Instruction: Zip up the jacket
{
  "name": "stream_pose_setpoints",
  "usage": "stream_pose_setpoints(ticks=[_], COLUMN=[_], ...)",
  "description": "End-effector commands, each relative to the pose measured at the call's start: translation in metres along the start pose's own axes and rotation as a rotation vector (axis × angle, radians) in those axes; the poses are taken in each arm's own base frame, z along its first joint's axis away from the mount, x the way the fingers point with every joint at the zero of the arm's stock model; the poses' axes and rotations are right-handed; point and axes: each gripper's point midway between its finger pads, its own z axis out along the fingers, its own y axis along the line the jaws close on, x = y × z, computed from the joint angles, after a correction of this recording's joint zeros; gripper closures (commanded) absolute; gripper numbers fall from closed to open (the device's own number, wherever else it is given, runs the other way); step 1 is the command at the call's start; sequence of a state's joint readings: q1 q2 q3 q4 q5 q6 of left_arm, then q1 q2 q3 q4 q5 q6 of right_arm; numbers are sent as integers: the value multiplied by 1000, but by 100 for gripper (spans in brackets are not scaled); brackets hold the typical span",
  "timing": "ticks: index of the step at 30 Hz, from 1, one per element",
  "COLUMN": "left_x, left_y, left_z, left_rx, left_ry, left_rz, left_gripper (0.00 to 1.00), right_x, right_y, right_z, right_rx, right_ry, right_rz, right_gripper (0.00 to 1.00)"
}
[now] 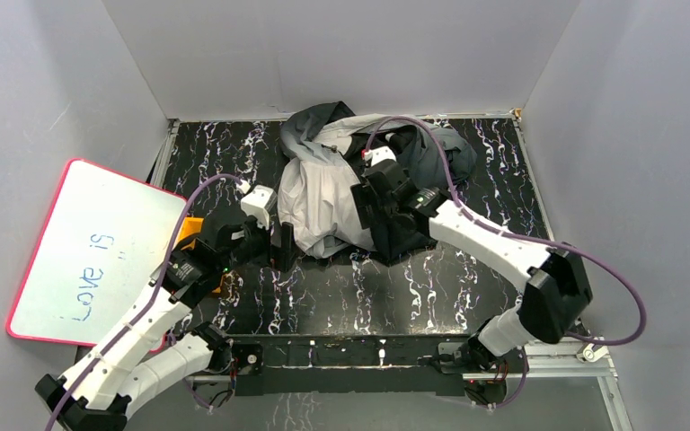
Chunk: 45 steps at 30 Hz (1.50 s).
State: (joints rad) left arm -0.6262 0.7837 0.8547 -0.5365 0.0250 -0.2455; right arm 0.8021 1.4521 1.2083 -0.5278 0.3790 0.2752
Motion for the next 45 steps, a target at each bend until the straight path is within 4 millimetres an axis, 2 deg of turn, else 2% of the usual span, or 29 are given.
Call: stream_pose_setpoints(ticks=[1, 10, 16, 19, 21, 23, 24, 26, 27, 31, 36, 41, 45], left_x=[-1, 2, 3, 2, 2, 2, 1, -1, -2, -5, -11, -17, -23], left_y=[8, 12, 11, 12, 13, 14, 14, 16, 16, 23, 39, 54, 63], left_z=[-2, 0, 2, 1, 1, 1, 0, -2, -3, -7, -17, -32, -48], left_rx=[-38, -63, -56, -59, -69, -72, -73, -82, -86, -124, -220, -303, -353], left_ry=[-43, -35, -30, -34, -34, -38, -41, -50, -57, -83, -124, -185, -248], left_rz=[-1, -3, -3, -3, -3, -3, -3, -3, -4, -8, -27, -52, -77], left_gripper=[2, 2, 2, 2, 2, 2, 2, 2, 2, 2, 2, 2, 2], right_x=[-52, -60, -54, -49, -48, -50, -54, -61, -67, -92, -138, -176, -210], right_y=[10, 25, 28, 34, 40, 47, 50, 57, 62, 87, 126, 159, 175], right_z=[9, 56, 79, 88, 90, 90, 88, 83, 79, 57, 14, -27, -61], right_rx=[-36, -69, -95, -125, -150, -181, -198, -234, -263, -397, -593, -734, -827], right_ry=[-116, -75, -31, -6, 8, 13, 8, 2, -2, -25, -95, -147, -208], right_rz=[97, 194, 238, 254, 259, 267, 275, 289, 295, 313, 317, 317, 358], right_gripper=[9, 24, 36, 45, 56, 71, 82, 99, 100, 100, 100, 100, 100])
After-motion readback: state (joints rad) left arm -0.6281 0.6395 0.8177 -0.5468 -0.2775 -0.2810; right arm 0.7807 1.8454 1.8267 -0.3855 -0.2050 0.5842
